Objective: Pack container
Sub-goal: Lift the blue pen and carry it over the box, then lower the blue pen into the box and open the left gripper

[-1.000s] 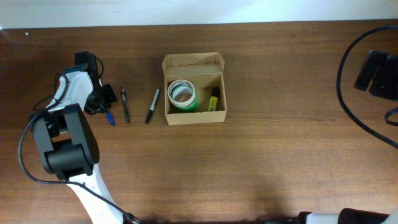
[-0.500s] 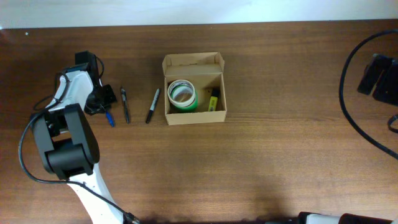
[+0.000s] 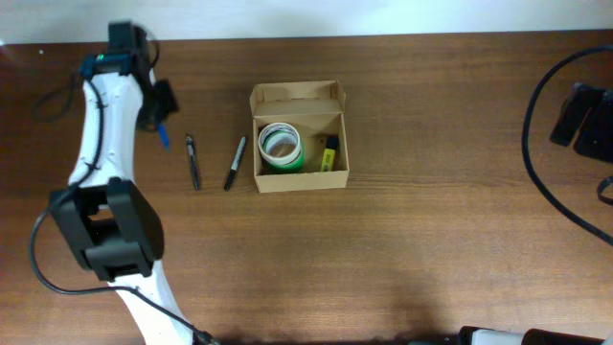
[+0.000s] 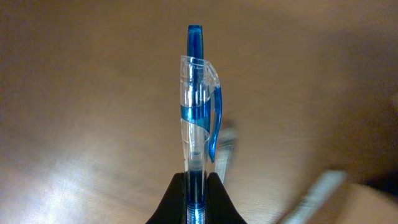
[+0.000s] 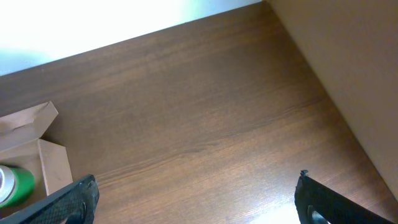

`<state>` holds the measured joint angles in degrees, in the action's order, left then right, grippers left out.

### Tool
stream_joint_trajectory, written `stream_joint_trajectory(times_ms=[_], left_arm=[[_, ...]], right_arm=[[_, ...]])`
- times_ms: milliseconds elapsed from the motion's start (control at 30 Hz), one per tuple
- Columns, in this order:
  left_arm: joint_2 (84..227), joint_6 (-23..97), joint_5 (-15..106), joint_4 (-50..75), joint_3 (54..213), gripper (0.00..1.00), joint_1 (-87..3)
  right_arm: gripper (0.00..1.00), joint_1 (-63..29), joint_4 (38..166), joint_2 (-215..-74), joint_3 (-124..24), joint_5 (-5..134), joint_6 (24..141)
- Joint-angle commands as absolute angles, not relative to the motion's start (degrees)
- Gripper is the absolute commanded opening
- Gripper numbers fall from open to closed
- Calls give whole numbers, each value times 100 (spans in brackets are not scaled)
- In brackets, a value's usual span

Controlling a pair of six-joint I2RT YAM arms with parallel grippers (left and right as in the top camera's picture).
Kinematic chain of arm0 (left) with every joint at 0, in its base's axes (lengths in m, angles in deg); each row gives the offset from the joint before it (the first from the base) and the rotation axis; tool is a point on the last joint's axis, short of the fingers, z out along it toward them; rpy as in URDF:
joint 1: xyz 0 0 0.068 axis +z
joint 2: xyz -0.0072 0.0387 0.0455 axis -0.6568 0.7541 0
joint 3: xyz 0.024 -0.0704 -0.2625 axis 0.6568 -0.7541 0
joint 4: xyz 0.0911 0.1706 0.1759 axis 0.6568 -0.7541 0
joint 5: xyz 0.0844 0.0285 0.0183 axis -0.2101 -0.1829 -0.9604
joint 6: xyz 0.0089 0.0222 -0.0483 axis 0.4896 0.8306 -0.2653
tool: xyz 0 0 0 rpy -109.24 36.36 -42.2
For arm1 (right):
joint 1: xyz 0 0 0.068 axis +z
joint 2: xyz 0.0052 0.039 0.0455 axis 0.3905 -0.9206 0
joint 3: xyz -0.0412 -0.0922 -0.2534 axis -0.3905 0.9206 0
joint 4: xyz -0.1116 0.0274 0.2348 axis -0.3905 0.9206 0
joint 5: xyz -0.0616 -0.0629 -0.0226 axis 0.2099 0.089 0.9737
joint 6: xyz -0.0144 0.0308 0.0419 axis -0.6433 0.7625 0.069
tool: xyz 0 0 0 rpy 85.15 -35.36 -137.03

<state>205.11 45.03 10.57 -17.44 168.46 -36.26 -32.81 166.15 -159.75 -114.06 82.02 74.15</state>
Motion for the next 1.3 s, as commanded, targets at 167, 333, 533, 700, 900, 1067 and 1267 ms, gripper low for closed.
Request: stream_joint_trajectory(times_ms=[167,333,533,700,900,1067,1267], left_arm=[[20305,5721,1024,-1418,17222,2,-5123],[20303,7067,1026,-1191,17222,2,-6146],[20305,8822,1181,-1303,17220,2,-7007],[20305,10173,2235,-1604,17220,2,-7230],[20308,10818,2891,-1980,17218,2,-7127],[20312,11165,2971,-2277,17117,1,-6939],[20312,11340,3365,-2365,16661,2,-6749]], right_arm=[[99,-3322,16650,-15914,-11398,8204,7374],[99,-3322,16650,-15865,-11398,8206,7374],[99,-3322,16650,-15767,-11398,8206,7374],[99,-3322,16650,-15695,-11398,8206,7374],[99,-3322,16650,-15612,-11398,8206,7374],[99,-3322,16650,-15592,-11398,8206,7376],[99,-3322,16650,-15592,-11398,8206,7376]])
